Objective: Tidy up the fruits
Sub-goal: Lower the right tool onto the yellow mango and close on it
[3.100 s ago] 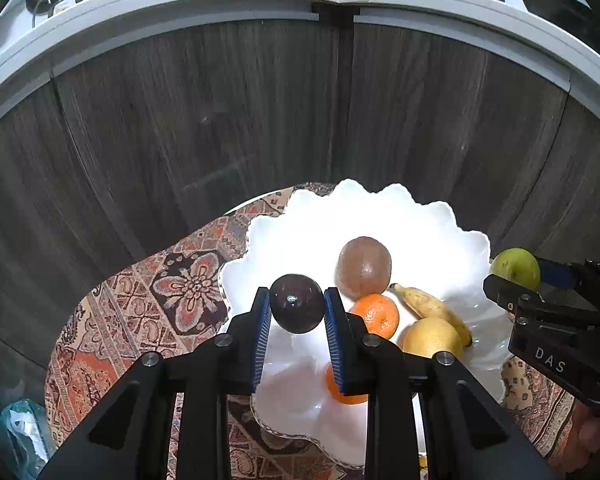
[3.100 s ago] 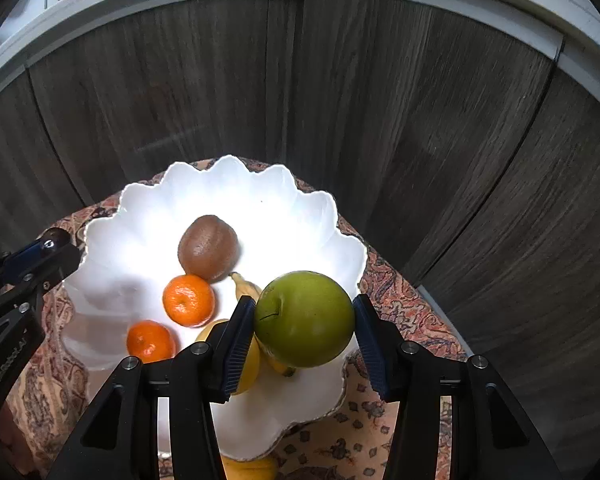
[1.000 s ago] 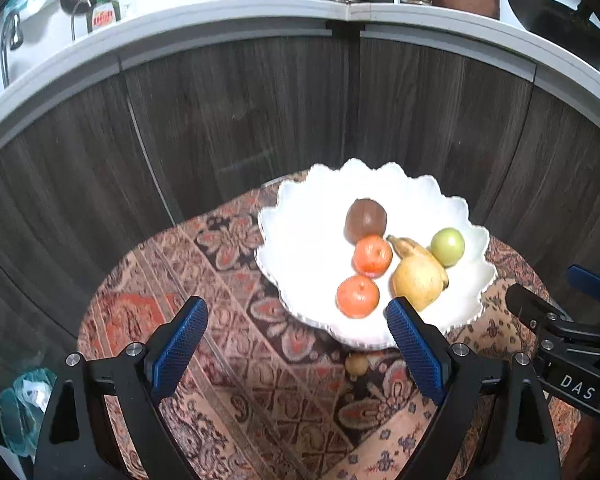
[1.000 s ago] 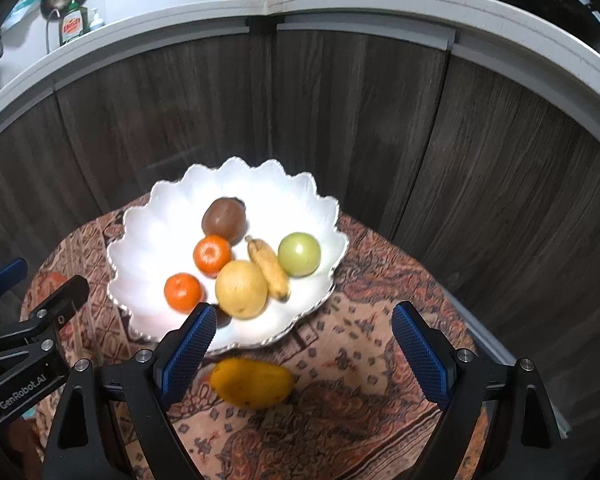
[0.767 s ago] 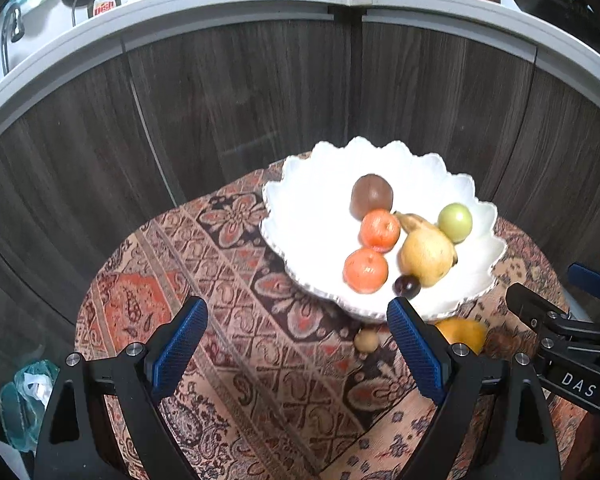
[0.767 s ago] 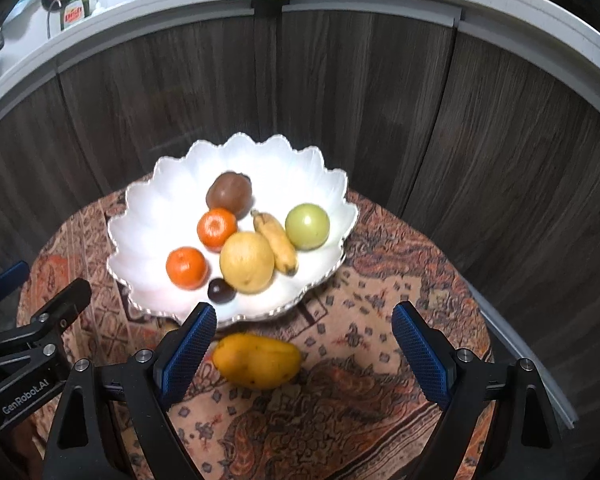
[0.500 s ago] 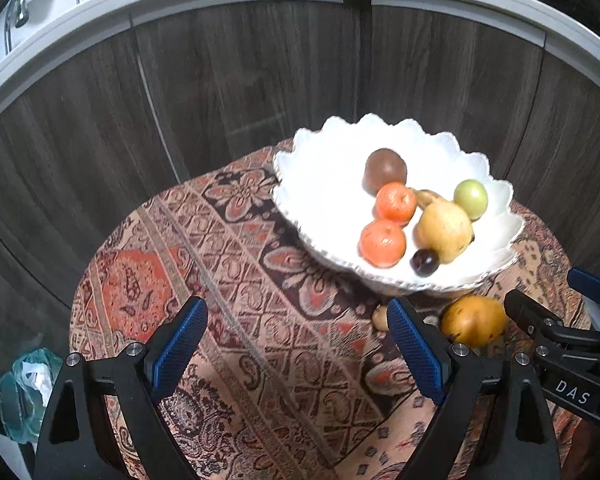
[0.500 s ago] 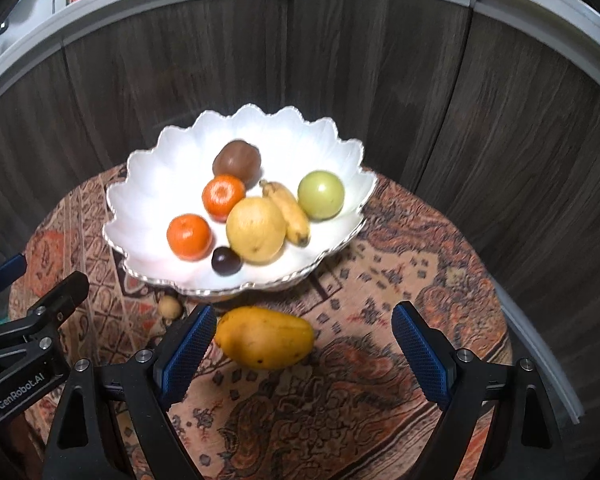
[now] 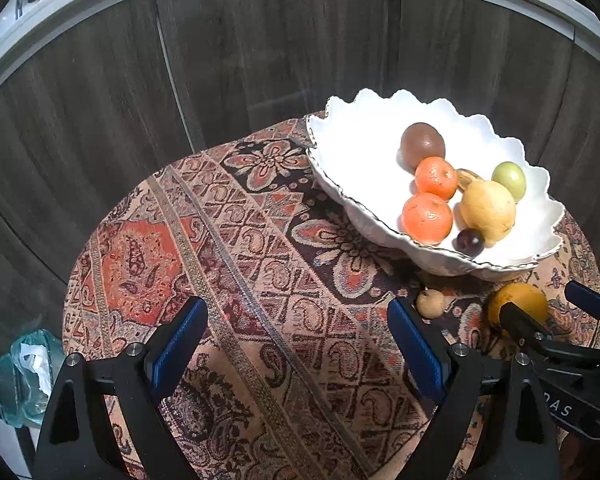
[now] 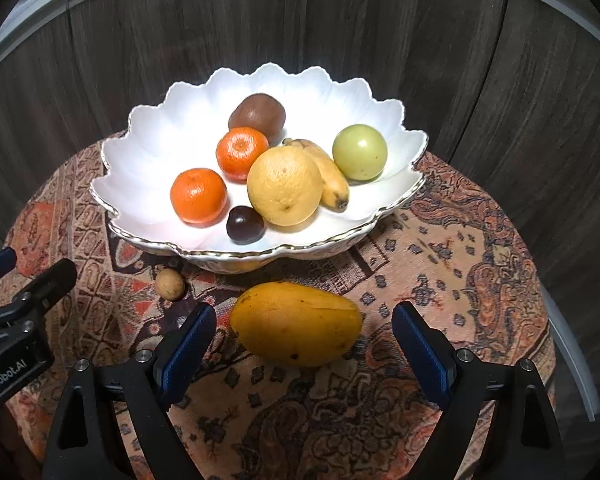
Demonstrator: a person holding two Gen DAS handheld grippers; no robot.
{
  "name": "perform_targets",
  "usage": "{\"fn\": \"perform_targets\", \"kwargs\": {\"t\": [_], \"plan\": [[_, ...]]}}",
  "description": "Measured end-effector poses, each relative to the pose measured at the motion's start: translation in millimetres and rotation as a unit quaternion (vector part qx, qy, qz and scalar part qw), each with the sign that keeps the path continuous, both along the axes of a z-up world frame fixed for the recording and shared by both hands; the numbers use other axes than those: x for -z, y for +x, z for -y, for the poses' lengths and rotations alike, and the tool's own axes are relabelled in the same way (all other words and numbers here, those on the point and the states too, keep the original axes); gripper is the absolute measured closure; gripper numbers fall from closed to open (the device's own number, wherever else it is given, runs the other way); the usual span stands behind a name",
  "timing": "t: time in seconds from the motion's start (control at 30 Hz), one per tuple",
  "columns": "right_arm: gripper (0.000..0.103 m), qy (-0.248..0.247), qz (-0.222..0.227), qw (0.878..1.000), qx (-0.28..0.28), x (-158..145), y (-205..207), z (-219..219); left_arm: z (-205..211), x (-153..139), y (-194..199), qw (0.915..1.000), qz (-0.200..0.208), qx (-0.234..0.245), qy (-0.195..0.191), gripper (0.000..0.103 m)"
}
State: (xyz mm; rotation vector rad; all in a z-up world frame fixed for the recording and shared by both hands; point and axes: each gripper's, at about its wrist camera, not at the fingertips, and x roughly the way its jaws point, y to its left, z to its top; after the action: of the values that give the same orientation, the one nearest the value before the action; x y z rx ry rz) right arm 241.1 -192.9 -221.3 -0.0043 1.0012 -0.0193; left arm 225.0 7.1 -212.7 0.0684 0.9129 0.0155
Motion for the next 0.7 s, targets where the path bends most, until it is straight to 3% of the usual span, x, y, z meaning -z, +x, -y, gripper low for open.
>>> {"fn": "perform_targets", "kwargs": {"t": [0.5,0.57,0.7], "plan": [[0.014,0.025,-0.027,0.999,0.01,26.2,11.1,5.4,3.6,7.1,5.5,1.0,-0.007,0.001,0.002,0.011],[0.021,0.029,-0.03,0.999,0.006,28.7,10.6,5.1,4.3,7.7,5.4,1.0,-0.008,0.002,0.001,0.011],[0.023,0.03,-0.028,0.999,0.0,28.5,12.0,1.8,5.2,8.6,5.5,1.0,-0.009,0.002,0.002,0.011]]}}
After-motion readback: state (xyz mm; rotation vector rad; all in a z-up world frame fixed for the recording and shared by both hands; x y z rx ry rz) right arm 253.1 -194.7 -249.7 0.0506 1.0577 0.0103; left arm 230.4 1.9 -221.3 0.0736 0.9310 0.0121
